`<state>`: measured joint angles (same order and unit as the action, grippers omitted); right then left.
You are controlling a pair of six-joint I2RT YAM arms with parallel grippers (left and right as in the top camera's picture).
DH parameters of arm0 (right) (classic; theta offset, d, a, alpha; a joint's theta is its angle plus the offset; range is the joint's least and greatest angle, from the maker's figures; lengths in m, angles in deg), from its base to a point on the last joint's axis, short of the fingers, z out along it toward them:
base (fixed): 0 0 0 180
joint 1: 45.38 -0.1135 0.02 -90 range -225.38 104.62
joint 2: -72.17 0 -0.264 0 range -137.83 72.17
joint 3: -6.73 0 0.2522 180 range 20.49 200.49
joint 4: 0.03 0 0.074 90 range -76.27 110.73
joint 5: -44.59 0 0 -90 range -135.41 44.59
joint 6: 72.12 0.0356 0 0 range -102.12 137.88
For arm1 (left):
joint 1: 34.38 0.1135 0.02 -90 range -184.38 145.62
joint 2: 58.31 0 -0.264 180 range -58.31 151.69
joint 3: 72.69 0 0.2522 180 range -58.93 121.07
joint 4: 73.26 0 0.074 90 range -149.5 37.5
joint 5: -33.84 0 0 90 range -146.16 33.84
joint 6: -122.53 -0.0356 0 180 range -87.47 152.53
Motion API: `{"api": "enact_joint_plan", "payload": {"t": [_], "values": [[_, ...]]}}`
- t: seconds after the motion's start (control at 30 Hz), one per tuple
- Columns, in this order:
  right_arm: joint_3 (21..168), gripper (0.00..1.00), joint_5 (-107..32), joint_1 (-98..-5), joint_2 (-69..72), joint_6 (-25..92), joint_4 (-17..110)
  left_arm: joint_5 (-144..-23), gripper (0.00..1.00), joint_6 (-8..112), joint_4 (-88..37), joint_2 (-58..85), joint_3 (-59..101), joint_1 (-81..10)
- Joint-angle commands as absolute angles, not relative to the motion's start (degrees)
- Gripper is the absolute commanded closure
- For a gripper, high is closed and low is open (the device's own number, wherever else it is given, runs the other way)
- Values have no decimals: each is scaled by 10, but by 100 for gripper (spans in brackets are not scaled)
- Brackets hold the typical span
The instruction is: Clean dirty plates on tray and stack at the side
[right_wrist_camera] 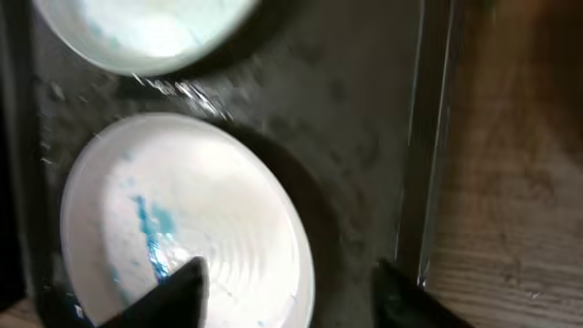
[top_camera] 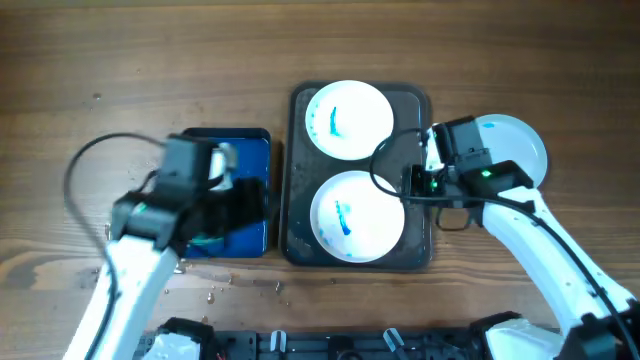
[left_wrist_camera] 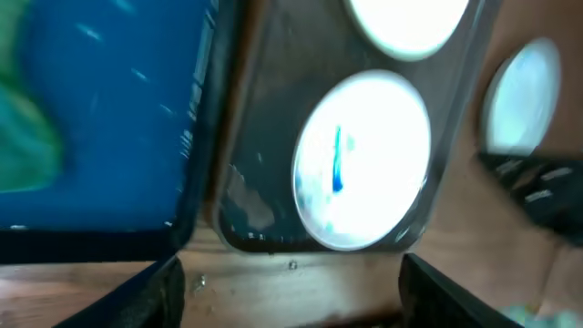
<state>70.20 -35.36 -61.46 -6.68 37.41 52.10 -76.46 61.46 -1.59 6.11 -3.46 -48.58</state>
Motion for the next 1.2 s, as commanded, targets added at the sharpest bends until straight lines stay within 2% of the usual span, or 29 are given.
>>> {"api": "enact_joint_plan", "payload": {"t": [0.0,0.1,0.13,0.17,0.2,0.27,0.3,0.37,0.43,0.5,0.53,0.57,0.7,0.87,0.9,0.97,1.0,1.07,1.13,1.17], "values": [[712,18,-358,-617,-60,344,523,-738,32,659,-79,173,-31,-606],[710,32,-349,-617,-63,345,531,-702,35,708,-135,261,-31,-676],[710,40,-346,-617,-63,345,538,-693,43,731,-140,288,-31,-688],[710,43,-337,-617,-63,342,541,-680,52,751,-135,305,-31,-689],[707,46,-325,-617,-63,325,542,-673,53,751,-130,304,-31,-684],[705,62,-302,-617,-64,303,543,-623,53,754,-89,272,-28,-650],[704,65,-303,-617,-67,302,543,-581,50,754,-54,241,-28,-617],[702,75,-296,-617,-79,303,543,-521,35,750,0,195,-28,-556],[702,67,-283,-617,-98,302,543,-500,28,736,33,172,-28,-487],[702,57,-282,-617,-122,300,541,-507,27,704,31,178,-31,-452],[702,61,-280,-617,-132,300,536,-507,26,691,21,187,-41,-439],[702,71,-274,-617,-140,299,534,-496,26,685,12,198,-52,-432],[702,71,-273,-617,-145,299,540,-474,27,678,-39,260,-84,-369],[702,75,-273,-617,-145,301,539,-520,56,632,-99,328,-84,-340],[702,75,-273,-617,-145,301,539,-540,58,616,-107,336,-84,-340],[702,77,-273,-617,-145,301,539,-557,70,608,-118,355,-84,-343],[702,78,-273,-617,-145,301,539,-557,71,608,-119,362,-84,-343],[702,79,-273,-617,-145,306,539,-555,70,597,-125,368,-84,-343],[702,80,-273,-617,-145,317,539,-567,53,597,-126,368,-84,-343],[702,81,-273,-617,-145,320,538,-567,55,597,-131,370,-88,-345]]}}
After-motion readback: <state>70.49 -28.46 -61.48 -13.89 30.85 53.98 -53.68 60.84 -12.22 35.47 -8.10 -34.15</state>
